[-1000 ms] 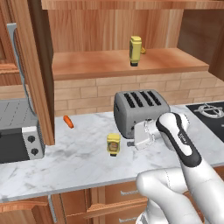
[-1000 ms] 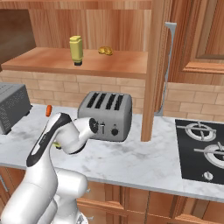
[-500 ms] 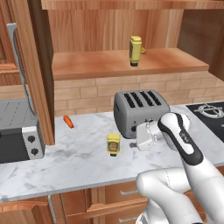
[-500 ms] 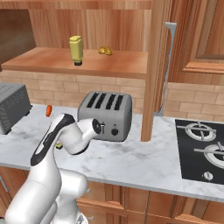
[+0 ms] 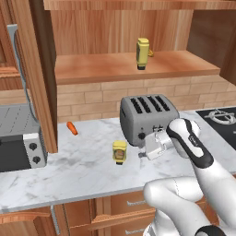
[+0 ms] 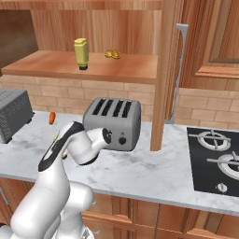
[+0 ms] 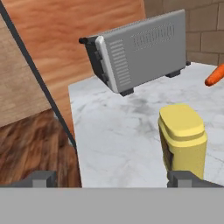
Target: Pick the mustard and mustard from the counter and place them in the cabinet.
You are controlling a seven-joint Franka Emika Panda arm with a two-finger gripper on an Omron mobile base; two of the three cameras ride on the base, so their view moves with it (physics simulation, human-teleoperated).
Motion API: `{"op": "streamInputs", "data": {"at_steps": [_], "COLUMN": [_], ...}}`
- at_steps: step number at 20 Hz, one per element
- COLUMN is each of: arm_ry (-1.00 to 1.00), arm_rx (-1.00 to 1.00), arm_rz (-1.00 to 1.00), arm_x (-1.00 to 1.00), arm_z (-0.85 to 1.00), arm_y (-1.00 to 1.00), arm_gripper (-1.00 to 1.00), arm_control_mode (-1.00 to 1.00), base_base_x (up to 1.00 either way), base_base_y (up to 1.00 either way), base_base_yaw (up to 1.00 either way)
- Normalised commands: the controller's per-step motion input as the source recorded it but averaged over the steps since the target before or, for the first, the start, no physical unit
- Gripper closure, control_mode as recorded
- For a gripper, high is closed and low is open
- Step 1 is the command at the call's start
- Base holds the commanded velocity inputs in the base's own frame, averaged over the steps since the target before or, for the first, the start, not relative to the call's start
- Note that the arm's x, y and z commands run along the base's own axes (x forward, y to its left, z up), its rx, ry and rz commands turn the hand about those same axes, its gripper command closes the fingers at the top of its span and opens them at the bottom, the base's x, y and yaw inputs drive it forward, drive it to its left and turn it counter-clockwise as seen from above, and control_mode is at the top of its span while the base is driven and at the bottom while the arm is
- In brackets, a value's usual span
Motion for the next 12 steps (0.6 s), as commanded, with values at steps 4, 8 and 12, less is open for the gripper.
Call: {"op": "streamInputs", "data": {"at_steps": [4, 8, 12], "arm_ry": [0.02, 0.00, 0.00], "arm_rx": [0.00, 0.00, 0.01], "arm_rz": [0.00, 0.00, 0.02], "arm_x": [0.01, 0.00, 0.00], "arm_z": [-0.18, -0.11, -0.05], "arm_y": [0.00, 0.00, 0.09], "arm_gripper": [-1.00, -1.00, -1.00], "arm_control_mode": [-1.00, -1.00, -1.00], "base_base_x": [0.00, 0.00, 0.00], "base_base_y": [0.00, 0.00, 0.00], "base_base_yaw": [0.00, 0.00, 0.00]}}
